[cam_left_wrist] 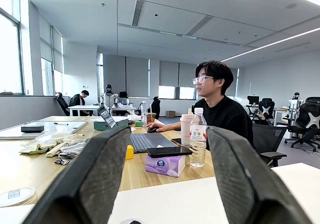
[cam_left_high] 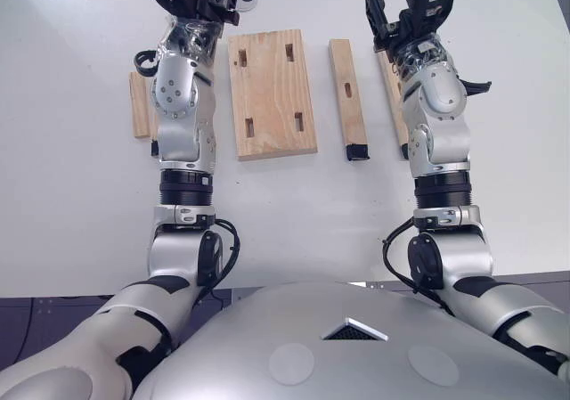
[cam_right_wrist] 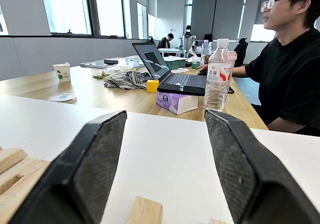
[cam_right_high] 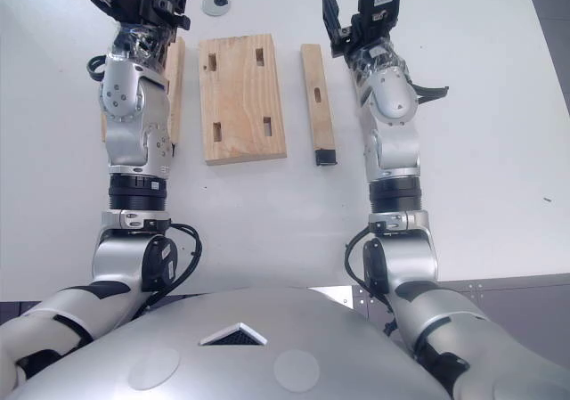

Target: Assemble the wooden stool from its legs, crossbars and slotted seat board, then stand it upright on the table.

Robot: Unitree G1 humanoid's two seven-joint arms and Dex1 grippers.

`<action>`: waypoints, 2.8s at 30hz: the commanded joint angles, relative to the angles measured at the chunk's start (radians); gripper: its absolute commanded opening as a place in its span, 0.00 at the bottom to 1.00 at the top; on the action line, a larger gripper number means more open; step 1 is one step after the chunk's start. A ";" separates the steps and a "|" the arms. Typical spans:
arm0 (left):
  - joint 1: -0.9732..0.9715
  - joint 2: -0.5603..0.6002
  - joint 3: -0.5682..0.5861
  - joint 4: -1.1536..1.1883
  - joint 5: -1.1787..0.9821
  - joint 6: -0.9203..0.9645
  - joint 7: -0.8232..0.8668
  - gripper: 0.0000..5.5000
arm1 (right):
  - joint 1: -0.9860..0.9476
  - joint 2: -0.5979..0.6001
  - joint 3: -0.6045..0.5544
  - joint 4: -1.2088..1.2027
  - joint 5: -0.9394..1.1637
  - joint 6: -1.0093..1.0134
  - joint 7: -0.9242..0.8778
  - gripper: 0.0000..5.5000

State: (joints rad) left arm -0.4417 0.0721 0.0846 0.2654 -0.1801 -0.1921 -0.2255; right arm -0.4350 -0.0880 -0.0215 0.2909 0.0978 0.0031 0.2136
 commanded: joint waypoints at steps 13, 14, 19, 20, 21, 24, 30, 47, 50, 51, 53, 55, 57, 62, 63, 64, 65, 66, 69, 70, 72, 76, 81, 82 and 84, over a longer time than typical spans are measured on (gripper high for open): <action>-0.042 0.025 0.054 0.122 0.044 -0.034 0.122 0.51 | -0.008 0.007 0.010 -0.008 -0.004 -0.011 0.000 0.52; -0.041 0.025 0.053 0.121 0.042 -0.034 0.122 0.51 | -0.008 0.007 0.011 -0.009 -0.004 -0.010 0.000 0.52; -0.041 0.029 0.051 0.128 0.043 -0.032 0.125 0.51 | -0.009 0.005 0.015 -0.007 -0.004 -0.011 0.003 0.52; -0.040 0.029 0.050 0.128 0.043 -0.030 0.126 0.51 | -0.009 0.005 0.017 -0.007 -0.004 -0.011 0.003 0.52; -0.040 0.029 0.050 0.128 0.043 -0.028 0.126 0.51 | -0.009 0.004 0.017 -0.008 -0.003 -0.010 0.004 0.52; -0.037 0.031 0.051 0.133 0.047 -0.013 0.135 0.51 | -0.004 0.003 0.020 -0.011 -0.001 -0.007 0.004 0.52; -0.029 0.029 0.050 0.122 0.048 0.001 0.141 0.51 | 0.003 0.004 0.025 -0.018 -0.001 -0.001 0.004 0.52; -0.022 0.031 0.054 0.110 0.045 0.010 0.146 0.51 | 0.068 -0.063 -0.010 -0.099 0.000 0.051 0.012 0.52; 0.003 0.029 0.055 0.088 0.046 0.018 0.152 0.51 | 0.209 -0.157 -0.092 -0.223 0.049 0.175 0.058 0.52; 0.012 0.029 0.055 0.079 0.047 0.022 0.154 0.51 | 0.270 -0.191 -0.125 -0.268 0.068 0.221 0.074 0.52; 0.028 0.032 0.059 0.056 0.046 0.032 0.159 0.51 | 0.353 -0.234 -0.169 -0.331 0.098 0.295 0.096 0.52; 0.044 0.032 0.059 0.035 0.047 0.043 0.163 0.51 | 0.424 -0.247 -0.209 -0.369 0.124 0.367 0.095 0.52; 0.051 0.029 0.056 0.023 0.049 0.052 0.165 0.51 | 0.477 -0.245 -0.228 -0.398 0.145 0.423 0.088 0.52; 0.060 0.031 0.056 0.003 0.050 0.068 0.166 0.51 | 0.524 -0.227 -0.209 -0.445 0.160 0.491 0.081 0.52; 0.060 0.031 0.056 0.000 0.050 0.071 0.166 0.51 | 0.530 -0.223 -0.206 -0.449 0.159 0.497 0.080 0.52; 0.060 0.031 0.057 -0.001 0.049 0.072 0.165 0.51 | 0.538 -0.220 -0.203 -0.454 0.159 0.502 0.078 0.52; 0.060 0.031 0.057 0.000 0.050 0.073 0.165 0.51 | 0.544 -0.217 -0.201 -0.456 0.160 0.505 0.078 0.52; 0.060 0.031 0.056 0.000 0.050 0.074 0.165 0.51 | 0.551 -0.214 -0.199 -0.461 0.161 0.507 0.077 0.52; 0.063 0.030 0.056 -0.001 0.050 0.076 0.163 0.51 | 0.566 -0.208 -0.191 -0.465 0.162 0.516 0.077 0.52; 0.063 0.030 0.055 -0.002 0.050 0.078 0.162 0.51 | 0.572 -0.206 -0.188 -0.466 0.162 0.524 0.075 0.52; 0.062 0.030 0.054 -0.003 0.050 0.080 0.162 0.51 | 0.579 -0.203 -0.182 -0.459 0.164 0.539 0.076 0.52; 0.063 0.031 0.054 -0.005 0.051 0.085 0.164 0.51 | 0.578 -0.212 -0.162 -0.428 0.160 0.573 0.080 0.52; 0.065 0.030 0.055 -0.009 0.051 0.087 0.165 0.50 | 0.576 -0.213 -0.152 -0.418 0.147 0.584 0.080 0.40; 0.064 0.029 0.054 -0.009 0.051 0.088 0.165 0.50 | 0.577 -0.213 -0.153 -0.420 0.146 0.584 0.078 0.37; 0.063 0.028 0.053 -0.009 0.051 0.089 0.166 0.50 | 0.579 -0.211 -0.156 -0.423 0.144 0.586 0.074 0.29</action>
State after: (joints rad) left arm -0.3880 0.1019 0.1413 0.2688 -0.1361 -0.1150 -0.0646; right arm 0.1309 -0.2919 -0.1856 -0.1521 0.2452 0.5550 0.2916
